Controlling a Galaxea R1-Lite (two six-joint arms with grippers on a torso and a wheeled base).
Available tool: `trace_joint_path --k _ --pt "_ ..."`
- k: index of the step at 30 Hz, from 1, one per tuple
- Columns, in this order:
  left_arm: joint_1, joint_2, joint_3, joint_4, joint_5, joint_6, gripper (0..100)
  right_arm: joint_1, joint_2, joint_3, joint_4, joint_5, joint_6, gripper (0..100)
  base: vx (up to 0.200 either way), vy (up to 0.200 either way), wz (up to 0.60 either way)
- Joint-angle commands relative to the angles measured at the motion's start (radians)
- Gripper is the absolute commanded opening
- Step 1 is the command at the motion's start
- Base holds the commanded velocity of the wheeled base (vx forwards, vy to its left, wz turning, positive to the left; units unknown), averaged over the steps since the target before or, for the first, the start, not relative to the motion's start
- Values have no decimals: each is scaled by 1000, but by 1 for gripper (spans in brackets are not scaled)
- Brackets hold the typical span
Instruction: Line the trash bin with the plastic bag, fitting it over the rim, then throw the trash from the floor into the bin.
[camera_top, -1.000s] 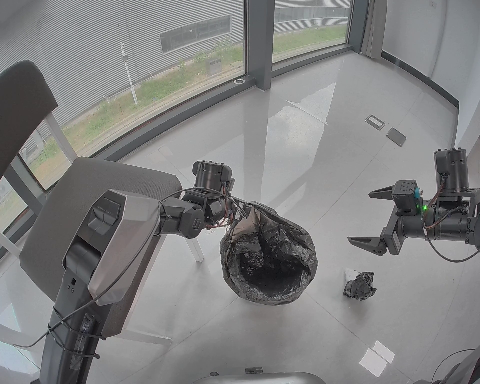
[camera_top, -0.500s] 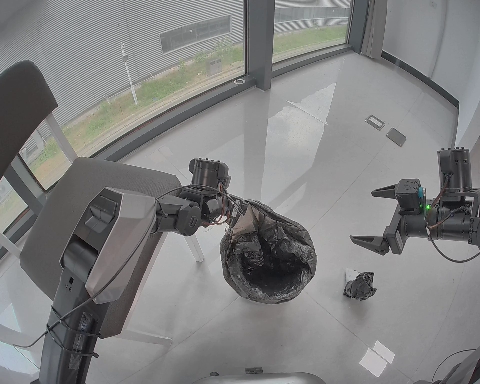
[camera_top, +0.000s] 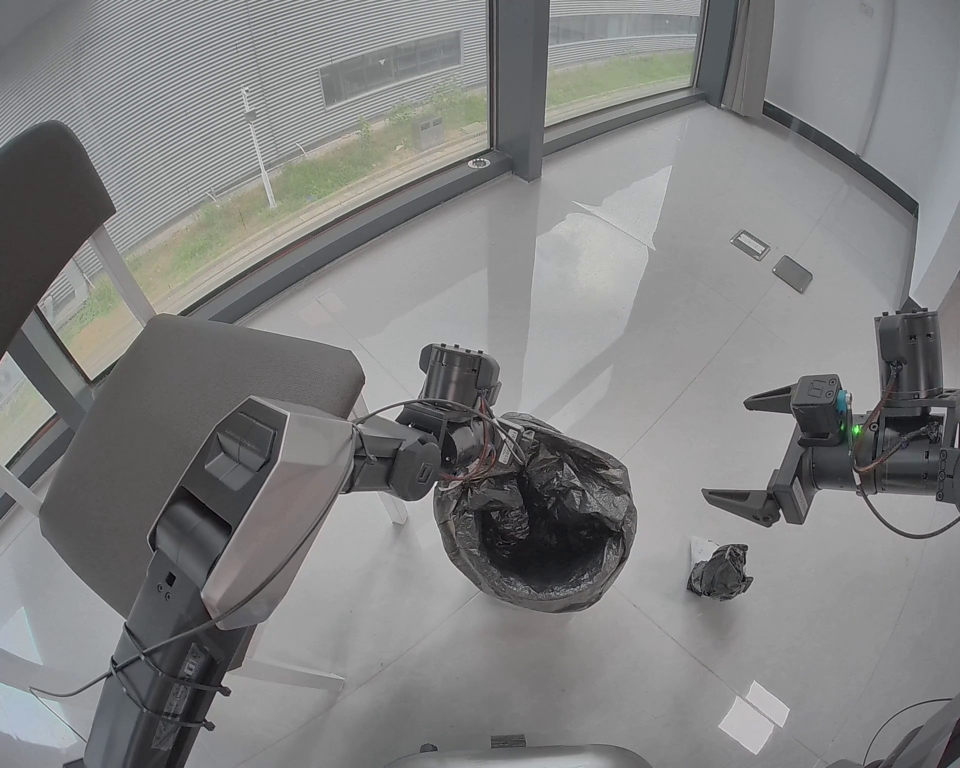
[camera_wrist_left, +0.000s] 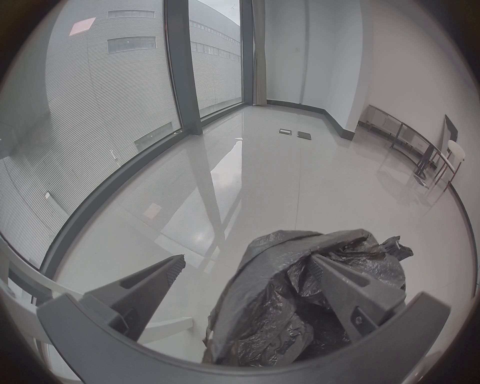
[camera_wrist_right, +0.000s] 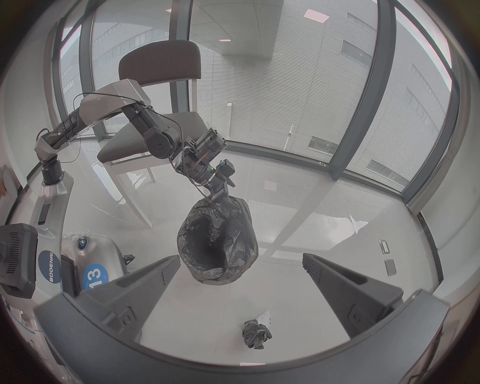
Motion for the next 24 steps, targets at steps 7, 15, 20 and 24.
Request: trace_joint_path --k 7,15,20,24 --pt "-16 -68 75 -35 6 -2 100 0 -22 27 1 0 0 100 0 0 0" --pt "-12 -48 77 -36 6 9 100 -6 -23 24 -1 12 1 100 0 0 0" --pt "-27 -22 52 -35 6 9 100 -17 -25 24 -1 12 1 100 0 0 0" --pt "-41 -16 64 -33 7 0 100 -17 -22 20 -1 14 1 100 0 0 0"
